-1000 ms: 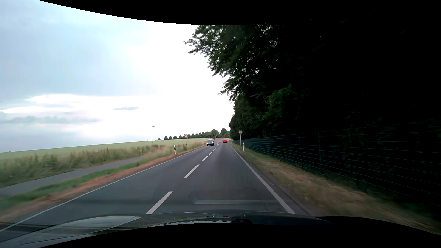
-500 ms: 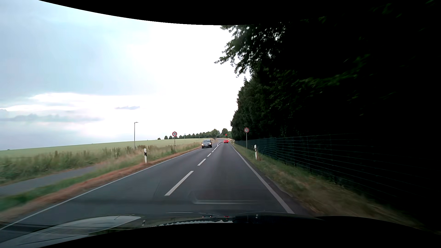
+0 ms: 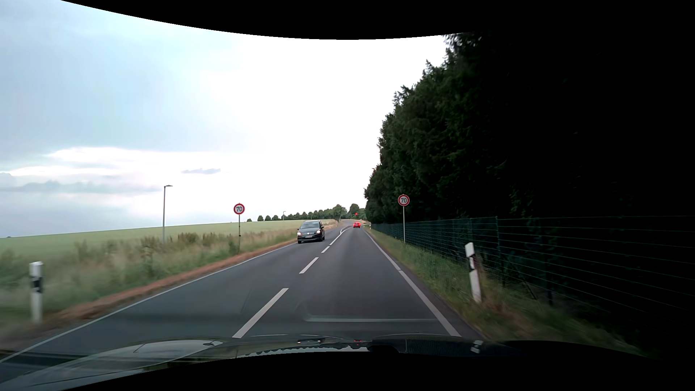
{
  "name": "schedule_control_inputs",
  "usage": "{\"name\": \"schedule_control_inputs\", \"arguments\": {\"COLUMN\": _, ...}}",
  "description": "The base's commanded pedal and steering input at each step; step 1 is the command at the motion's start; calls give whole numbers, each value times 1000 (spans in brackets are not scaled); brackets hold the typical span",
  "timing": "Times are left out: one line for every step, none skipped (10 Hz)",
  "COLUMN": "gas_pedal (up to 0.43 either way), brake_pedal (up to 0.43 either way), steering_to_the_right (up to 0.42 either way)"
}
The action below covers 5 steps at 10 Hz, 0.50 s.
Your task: Follow the waypoints while adhering to traffic rules and regulations
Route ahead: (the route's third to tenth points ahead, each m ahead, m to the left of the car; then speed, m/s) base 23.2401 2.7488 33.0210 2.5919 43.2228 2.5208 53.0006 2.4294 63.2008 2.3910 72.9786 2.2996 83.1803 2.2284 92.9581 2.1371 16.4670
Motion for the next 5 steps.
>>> {"name": "schedule_control_inputs", "arguments": {"gas_pedal": 138, "brake_pedal": 0, "steering_to_the_right": -3}}
{"name": "schedule_control_inputs", "arguments": {"gas_pedal": 138, "brake_pedal": 0, "steering_to_the_right": -3}}
{"name": "schedule_control_inputs", "arguments": {"gas_pedal": 138, "brake_pedal": 0, "steering_to_the_right": -3}}
{"name": "schedule_control_inputs", "arguments": {"gas_pedal": 138, "brake_pedal": 0, "steering_to_the_right": -3}}
{"name": "schedule_control_inputs", "arguments": {"gas_pedal": 138, "brake_pedal": 0, "steering_to_the_right": -2}}
